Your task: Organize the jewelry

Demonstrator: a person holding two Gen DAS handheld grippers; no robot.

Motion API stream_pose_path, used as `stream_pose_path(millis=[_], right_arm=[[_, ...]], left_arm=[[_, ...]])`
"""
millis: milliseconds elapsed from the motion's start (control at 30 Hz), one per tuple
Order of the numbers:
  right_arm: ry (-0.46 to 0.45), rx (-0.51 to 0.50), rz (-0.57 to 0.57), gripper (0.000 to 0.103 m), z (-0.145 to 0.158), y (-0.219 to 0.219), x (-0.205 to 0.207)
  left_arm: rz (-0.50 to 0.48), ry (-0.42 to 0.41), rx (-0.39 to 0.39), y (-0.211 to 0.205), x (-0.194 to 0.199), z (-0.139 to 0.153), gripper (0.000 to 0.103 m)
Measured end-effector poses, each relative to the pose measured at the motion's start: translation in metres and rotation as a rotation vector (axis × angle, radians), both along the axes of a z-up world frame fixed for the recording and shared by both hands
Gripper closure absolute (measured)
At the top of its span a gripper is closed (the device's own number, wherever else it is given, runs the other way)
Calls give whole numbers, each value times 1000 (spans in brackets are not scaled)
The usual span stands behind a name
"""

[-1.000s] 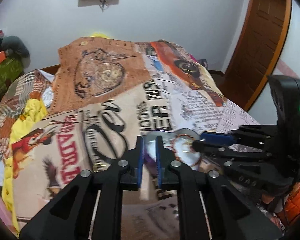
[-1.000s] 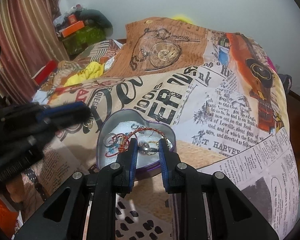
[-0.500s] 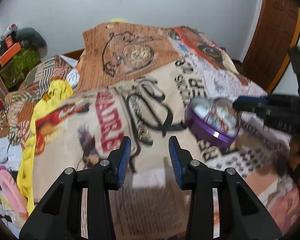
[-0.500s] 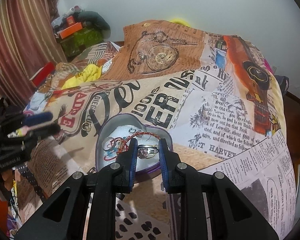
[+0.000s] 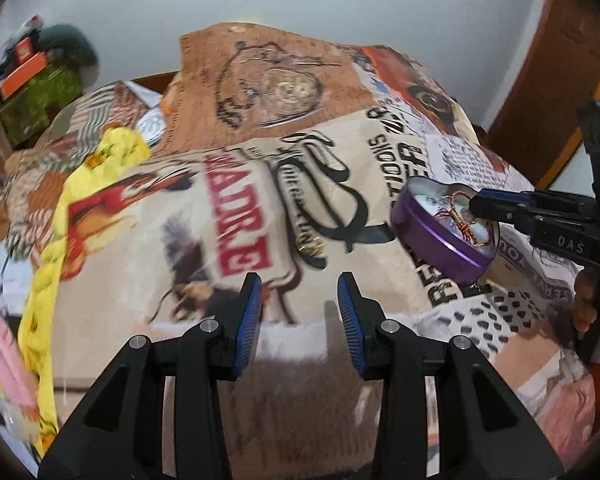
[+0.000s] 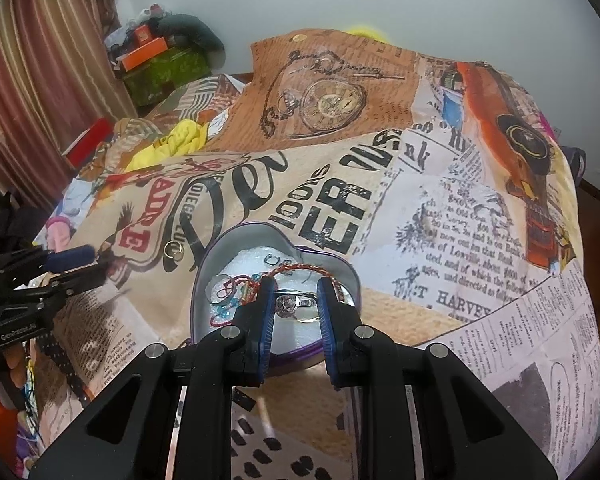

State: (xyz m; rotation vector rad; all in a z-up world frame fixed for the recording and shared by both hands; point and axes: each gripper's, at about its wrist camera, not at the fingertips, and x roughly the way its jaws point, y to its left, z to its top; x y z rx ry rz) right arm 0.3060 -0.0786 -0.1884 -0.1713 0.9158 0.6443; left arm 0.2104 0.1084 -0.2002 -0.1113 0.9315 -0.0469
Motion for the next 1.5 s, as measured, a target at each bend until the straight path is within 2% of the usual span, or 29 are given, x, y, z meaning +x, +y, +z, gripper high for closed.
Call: stream_pose_path(millis=[167,433,567,700,967,1000,1133,1167,1200,1500], right_arm=[[-10,-5,10,84,-2,2,-1],[6,-14,9,84,-5,2,1],[17,-5,17,79,-6,2,1],[-6,1,6,67,-2,0,-1],[-34,2,-11,66,4,-3,-2],[-38,2,-12,66,4,-3,-2],[-47,2,-24,66,6,-7,-4],[-51,2,-27,66,7,-8,-4],[-54,0,-32,66,7,-9,-4],[-85,1,-61,66,16,-22,-10]], left_arm=[[-63,46,49,-17,31,-14,65],[-92,123,111,-19,59,-38,65],[-94,111,118,-20,60,-41,65],[-87,105,134,-20,61,-44,73],[-78,108,127,-19,68,-46,81],[-80,107,128,-20,69,-47,87],[-87,96,152,-25,69,-48,87],[-89,92,158,-26,69,-48,89],[-102,93,141,-26,68,-47,102],[-106,35,137,-39,52,-23,103]])
